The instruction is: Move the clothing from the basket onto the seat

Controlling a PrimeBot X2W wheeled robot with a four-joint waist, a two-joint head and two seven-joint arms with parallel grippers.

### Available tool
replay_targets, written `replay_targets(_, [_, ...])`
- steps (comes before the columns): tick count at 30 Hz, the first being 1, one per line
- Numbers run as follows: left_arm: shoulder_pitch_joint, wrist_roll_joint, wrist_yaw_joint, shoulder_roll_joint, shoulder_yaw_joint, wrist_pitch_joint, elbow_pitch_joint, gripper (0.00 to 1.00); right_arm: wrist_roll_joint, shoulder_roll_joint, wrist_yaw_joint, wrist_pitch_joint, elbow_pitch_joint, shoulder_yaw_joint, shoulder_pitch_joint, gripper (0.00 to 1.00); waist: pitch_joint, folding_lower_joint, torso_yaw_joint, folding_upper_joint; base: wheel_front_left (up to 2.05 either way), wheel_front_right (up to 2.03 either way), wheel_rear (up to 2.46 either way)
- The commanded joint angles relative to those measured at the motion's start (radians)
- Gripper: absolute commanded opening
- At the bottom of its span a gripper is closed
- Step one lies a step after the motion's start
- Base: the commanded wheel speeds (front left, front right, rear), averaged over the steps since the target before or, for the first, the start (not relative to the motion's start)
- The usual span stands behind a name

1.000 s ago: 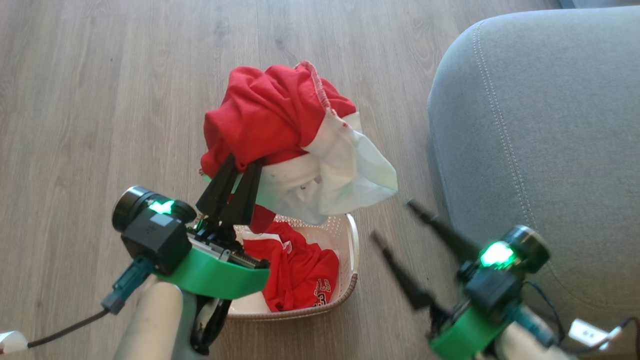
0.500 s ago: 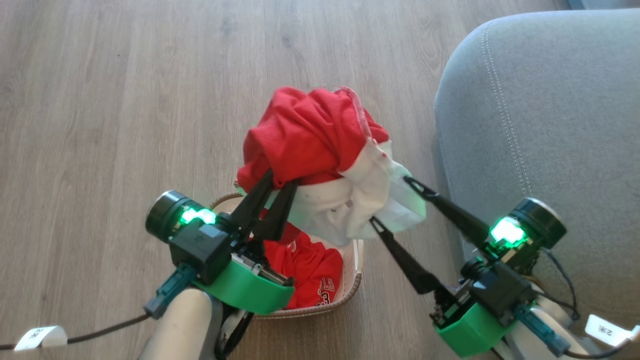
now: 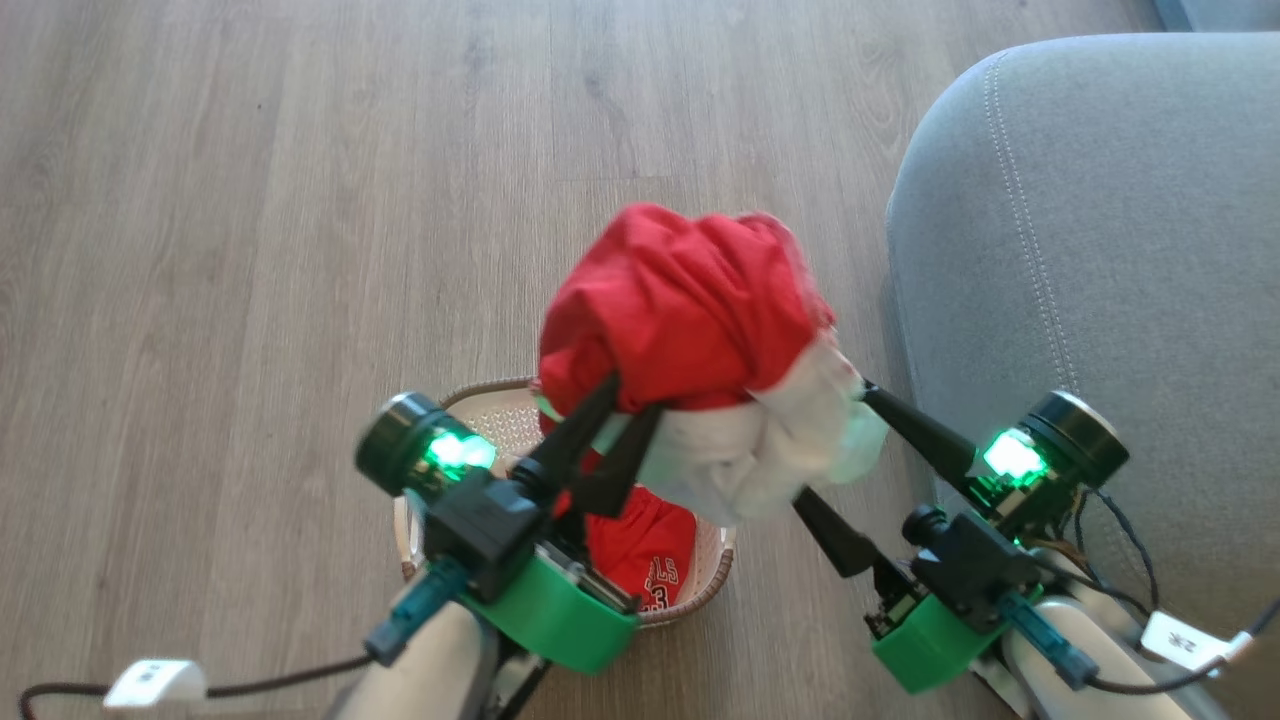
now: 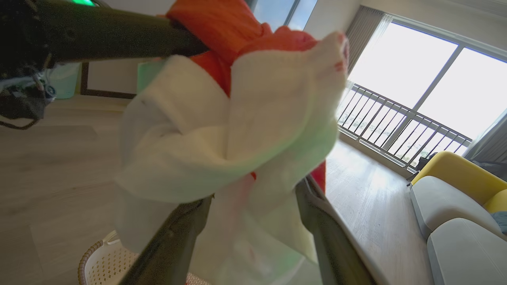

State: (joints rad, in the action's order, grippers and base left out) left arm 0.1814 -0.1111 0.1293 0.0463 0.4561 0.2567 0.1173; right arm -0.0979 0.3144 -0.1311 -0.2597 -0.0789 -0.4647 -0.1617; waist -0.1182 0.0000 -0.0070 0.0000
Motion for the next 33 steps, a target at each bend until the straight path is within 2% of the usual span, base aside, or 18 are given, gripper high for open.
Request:
replay_targets(1, [0.048,0.012,0.0,0.004,-0.011,0.005,0.043,0.0,-0.007,0.005,0.0,-0.002,-0.019,-0.022,-0.041,1.0,-0.001,0.0,0.002,0.0,0.0,0.0,0.0])
replay_targets(7, [0.07,-0.001,0.001,0.026,0.102,0.005,0.024,0.0,-0.011,0.027,0.0,-0.002,0.036,-0.098,-0.09,1.0,-0.005,0.0,0.007,0.0,0.0,0.0,0.0])
replay_targets(14, [0.09,-0.034,0.001,0.033,0.135,0.005,0.005,0.0,-0.01,0.024,0.0,-0.002,0.044,-0.169,-0.135,1.0,-0.013,0.0,0.017,0.0,0.0,0.0,0.0])
replay_targets(25, [0.092,-0.05,0.001,0.037,0.119,0.005,-0.002,0.0,-0.001,-0.037,0.0,-0.002,-0.01,-0.091,-0.112,1.0,-0.013,0.0,0.025,0.0,0.0,0.0,0.0])
replay_targets(32, [0.099,-0.057,0.001,0.039,0.128,0.005,0.01,0.0,-0.016,-0.075,0.0,-0.002,0.009,-0.065,-0.102,1.0,-0.012,0.0,0.03,0.0,0.0,0.0,0.0])
replay_targets(33, [0.099,-0.058,0.001,0.04,0.13,0.005,0.011,0.0,-0.013,-0.082,0.0,-0.002,0.013,-0.062,-0.1,0.95,-0.012,0.0,0.03,0.0,0.0,0.0,0.0])
